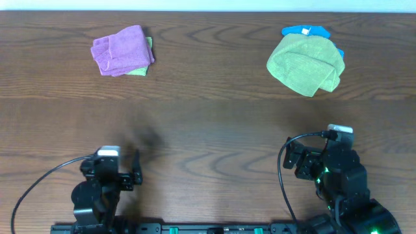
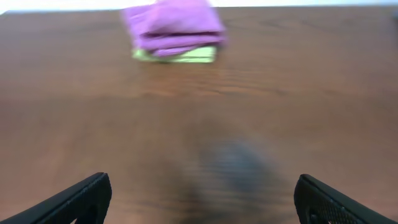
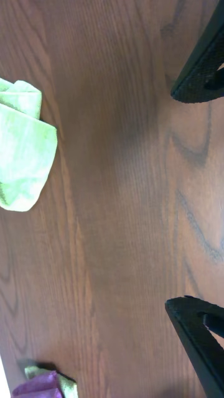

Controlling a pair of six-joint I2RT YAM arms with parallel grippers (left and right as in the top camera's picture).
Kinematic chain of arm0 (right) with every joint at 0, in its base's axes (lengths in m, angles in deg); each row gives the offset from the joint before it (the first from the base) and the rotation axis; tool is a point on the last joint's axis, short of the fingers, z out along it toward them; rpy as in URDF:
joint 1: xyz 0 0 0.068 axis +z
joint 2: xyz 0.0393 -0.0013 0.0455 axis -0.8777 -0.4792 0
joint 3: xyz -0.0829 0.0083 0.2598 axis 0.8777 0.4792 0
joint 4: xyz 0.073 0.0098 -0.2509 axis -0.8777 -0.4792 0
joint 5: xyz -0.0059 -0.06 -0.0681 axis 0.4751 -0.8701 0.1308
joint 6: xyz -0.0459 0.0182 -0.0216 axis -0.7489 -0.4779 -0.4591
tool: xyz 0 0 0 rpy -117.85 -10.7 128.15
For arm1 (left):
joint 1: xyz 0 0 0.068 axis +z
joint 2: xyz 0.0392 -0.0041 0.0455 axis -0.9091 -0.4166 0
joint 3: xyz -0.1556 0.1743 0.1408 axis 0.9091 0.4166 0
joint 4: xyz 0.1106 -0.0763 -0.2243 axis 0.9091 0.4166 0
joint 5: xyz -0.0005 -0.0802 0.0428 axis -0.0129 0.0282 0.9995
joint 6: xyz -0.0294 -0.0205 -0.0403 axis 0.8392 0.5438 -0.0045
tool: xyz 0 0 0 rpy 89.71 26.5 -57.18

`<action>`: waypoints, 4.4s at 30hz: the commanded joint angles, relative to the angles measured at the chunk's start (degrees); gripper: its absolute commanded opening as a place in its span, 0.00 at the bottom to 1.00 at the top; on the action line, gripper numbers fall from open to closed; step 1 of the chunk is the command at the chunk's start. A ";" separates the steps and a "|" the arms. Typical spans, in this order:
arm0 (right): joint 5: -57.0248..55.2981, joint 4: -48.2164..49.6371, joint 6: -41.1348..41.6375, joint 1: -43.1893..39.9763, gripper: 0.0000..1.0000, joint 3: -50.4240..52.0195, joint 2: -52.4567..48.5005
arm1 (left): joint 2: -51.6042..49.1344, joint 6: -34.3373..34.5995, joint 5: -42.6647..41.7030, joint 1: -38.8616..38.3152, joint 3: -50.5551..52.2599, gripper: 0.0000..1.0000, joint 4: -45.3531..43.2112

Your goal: Fold the cloth

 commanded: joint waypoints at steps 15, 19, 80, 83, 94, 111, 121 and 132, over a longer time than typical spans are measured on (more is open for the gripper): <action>-0.39 -0.07 0.79 0.44 0.99 0.20 0.15 | 0.61 8.02 9.60 -0.17 6.67 0.95 -5.75; -0.39 -0.07 0.76 0.44 0.99 0.20 0.15 | 0.61 7.98 9.57 -0.17 6.67 0.95 -5.75; -3.41 4.72 -26.88 -14.53 0.99 16.13 27.10 | 0.59 7.98 9.57 -0.17 6.67 0.95 -5.68; -2.49 5.88 -26.88 -14.60 0.99 19.15 27.45 | 0.59 7.98 9.55 -0.17 6.67 0.95 -5.68; -2.12 10.21 -26.45 -14.58 0.99 27.04 27.45 | 0.59 7.98 9.57 -0.17 6.67 0.95 -5.68; -2.10 10.47 -26.45 -14.56 0.99 32.22 29.75 | 0.59 7.98 9.55 -0.17 6.67 0.95 -5.68; -1.86 10.45 -26.47 -14.53 0.99 32.22 29.73 | 0.59 7.98 9.55 -0.17 6.67 0.95 -5.68; -1.86 10.45 -26.47 -14.53 0.99 32.22 29.73 | 0.59 7.98 9.57 -0.17 6.67 0.95 -5.68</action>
